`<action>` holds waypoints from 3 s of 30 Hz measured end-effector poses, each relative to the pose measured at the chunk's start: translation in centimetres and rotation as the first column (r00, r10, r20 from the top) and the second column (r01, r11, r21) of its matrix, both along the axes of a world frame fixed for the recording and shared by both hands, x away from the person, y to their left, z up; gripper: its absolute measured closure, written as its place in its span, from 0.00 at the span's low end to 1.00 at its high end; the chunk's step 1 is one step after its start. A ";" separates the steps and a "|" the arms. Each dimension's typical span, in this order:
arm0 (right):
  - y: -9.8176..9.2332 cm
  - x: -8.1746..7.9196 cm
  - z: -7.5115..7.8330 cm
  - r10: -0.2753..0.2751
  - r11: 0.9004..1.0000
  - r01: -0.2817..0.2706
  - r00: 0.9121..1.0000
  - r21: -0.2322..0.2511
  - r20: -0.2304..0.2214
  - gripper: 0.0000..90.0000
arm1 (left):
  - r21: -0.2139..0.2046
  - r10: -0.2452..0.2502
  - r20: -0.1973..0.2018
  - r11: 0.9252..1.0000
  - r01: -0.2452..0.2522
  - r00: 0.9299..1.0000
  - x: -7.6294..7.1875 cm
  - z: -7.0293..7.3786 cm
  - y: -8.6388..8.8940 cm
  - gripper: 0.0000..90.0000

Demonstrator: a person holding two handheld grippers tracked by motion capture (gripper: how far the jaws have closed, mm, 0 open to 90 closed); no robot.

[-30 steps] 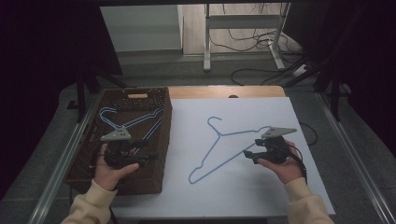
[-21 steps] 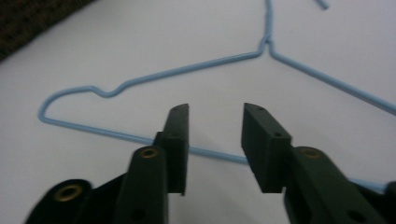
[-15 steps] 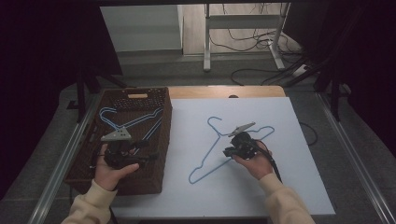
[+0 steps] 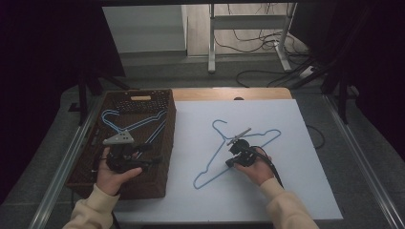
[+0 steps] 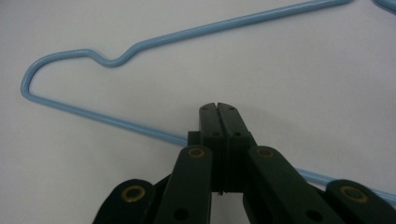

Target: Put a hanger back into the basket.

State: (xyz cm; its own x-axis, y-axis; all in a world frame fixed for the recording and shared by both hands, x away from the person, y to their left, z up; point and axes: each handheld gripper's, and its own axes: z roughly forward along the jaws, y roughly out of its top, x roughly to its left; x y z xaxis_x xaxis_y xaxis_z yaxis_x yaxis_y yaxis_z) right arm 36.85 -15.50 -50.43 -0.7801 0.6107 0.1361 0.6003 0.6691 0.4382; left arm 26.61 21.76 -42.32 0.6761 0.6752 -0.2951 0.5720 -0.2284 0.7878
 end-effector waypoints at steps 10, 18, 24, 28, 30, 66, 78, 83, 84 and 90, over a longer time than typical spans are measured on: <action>-1.5 -2.2 0.1 0.013 1.000 -0.014 0.999 -0.018 -0.044 1.00 | -0.003 0.002 0.003 1.000 -0.002 1.000 -0.1 0.1 0.2 0.29; -3.0 -4.0 0.2 0.009 1.000 -0.011 0.998 -0.026 -0.056 1.00 | -0.003 0.001 0.004 1.000 -0.001 1.000 -0.1 0.2 0.1 0.29; -3.4 -4.8 0.2 0.019 0.999 -0.021 0.998 -0.033 -0.057 1.00 | -0.002 0.000 0.005 1.000 0.000 1.000 -0.2 0.3 0.0 0.29; -3.1 -4.6 0.6 0.020 1.000 -0.020 0.999 -0.013 -0.040 1.00 | -0.002 -0.002 0.005 1.000 0.002 1.000 -0.1 0.3 0.0 0.29; -2.8 -4.2 1.0 0.014 1.000 -0.014 1.000 0.003 -0.013 1.00 | -0.001 -0.001 0.004 1.000 0.001 1.000 -0.1 0.2 0.0 0.29; 2.5 5.2 0.4 -0.078 0.983 0.089 0.994 -0.158 0.075 0.82 | -0.004 -0.009 0.002 1.000 0.009 1.000 0.0 0.2 0.0 0.29; 3.0 4.9 0.5 -0.070 0.977 0.090 0.992 -0.191 0.109 0.95 | -0.003 -0.015 0.010 1.000 0.015 1.000 -0.2 0.4 -0.2 0.29; 2.4 4.3 1.6 -0.072 0.985 0.093 0.988 -0.146 0.139 0.95 | 0.000 -0.020 0.011 1.000 0.020 1.000 -0.2 0.4 -0.3 0.29; 2.2 4.2 1.9 -0.072 0.987 0.092 0.987 -0.136 0.143 0.95 | -0.001 -0.018 0.009 1.000 0.018 1.000 -0.2 0.4 -0.4 0.29; 1.2 3.5 3.2 -0.083 0.992 0.098 0.982 -0.083 0.172 0.95 | 0.005 -0.037 0.016 0.999 0.037 0.999 -0.3 0.6 -1.1 0.29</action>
State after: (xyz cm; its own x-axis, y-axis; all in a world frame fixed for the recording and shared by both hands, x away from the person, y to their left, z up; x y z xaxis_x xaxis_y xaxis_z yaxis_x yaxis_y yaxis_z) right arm 40.34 -14.34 -47.22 -0.7279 0.6837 -0.0518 0.5831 0.6570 0.4778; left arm 26.33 20.68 -41.73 0.7053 0.6510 -0.2808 0.5502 -0.2529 0.7958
